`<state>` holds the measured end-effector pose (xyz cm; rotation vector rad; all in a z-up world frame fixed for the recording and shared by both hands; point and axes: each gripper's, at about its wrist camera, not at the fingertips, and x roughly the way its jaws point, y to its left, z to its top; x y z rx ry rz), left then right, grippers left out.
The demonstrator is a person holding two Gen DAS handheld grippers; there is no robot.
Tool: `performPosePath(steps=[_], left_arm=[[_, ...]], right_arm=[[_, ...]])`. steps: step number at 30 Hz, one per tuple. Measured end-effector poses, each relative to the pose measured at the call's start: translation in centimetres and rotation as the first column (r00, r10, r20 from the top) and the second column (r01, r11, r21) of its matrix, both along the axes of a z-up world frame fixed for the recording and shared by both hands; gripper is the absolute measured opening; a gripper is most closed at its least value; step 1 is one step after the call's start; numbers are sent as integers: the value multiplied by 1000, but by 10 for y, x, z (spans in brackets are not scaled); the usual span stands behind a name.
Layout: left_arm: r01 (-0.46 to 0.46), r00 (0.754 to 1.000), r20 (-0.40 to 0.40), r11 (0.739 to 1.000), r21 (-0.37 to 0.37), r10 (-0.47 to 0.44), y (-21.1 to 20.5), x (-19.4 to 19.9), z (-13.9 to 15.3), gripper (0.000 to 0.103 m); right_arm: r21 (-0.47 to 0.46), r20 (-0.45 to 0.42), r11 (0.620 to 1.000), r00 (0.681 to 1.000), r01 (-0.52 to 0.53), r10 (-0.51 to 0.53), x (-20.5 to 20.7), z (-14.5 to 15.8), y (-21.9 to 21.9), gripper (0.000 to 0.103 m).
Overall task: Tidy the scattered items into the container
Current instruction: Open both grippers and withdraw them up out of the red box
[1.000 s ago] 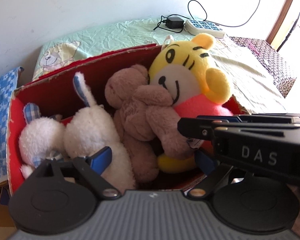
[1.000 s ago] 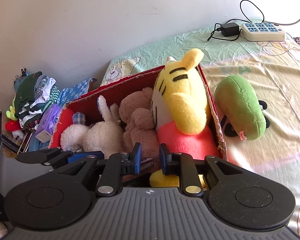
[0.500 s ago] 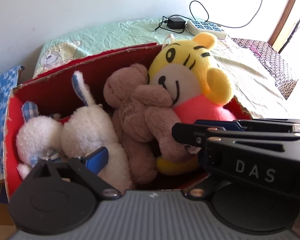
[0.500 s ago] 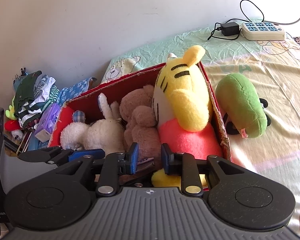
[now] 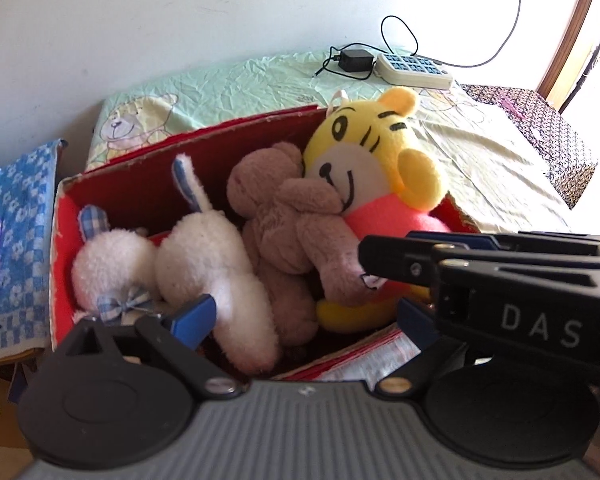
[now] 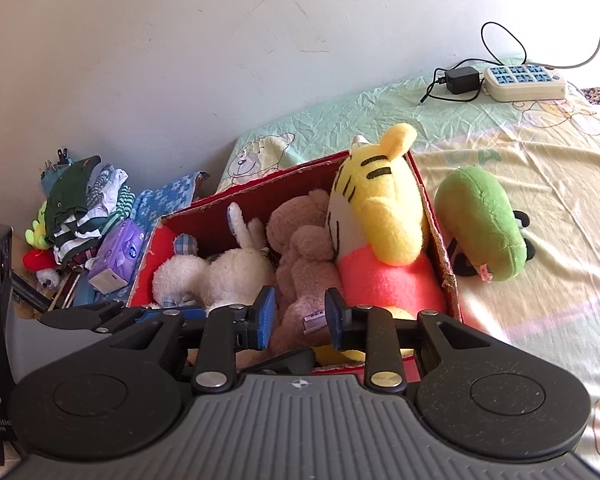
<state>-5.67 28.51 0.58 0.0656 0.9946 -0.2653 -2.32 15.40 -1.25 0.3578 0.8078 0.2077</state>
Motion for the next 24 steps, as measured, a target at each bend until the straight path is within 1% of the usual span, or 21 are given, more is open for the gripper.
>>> performPosePath(steps=[4,8,10,12,14,16,24], left_arm=[[-21,1000,-8,1000,-2,21,3,-2,1,98],[-48,999,8,998,32,48,3,-5,5,98],[-64,998,9,998,30,64,7,-6,9,98],[-86,996,13,996,32,86,9,-7,13,98],[-104,994,25,993,50,103,10,-9,16,98],[-129,991,30,989,71,127,10,-9,17,98],[-219,976,23,973,75,218,-3,-12,22,98]], right_arm=[[0,19,1000,1000,15,-15,-8,4,-3,29],[-19,29,999,999,35,-34,-14,7,-7,29],[-28,32,999,999,42,-41,-15,9,-9,29],[-21,39,999,998,43,-42,-15,10,-12,29],[-12,41,999,998,39,-39,-14,11,-14,29],[-10,43,1000,999,29,-29,-12,11,-15,29],[5,39,998,997,-62,61,-9,11,-29,29]])
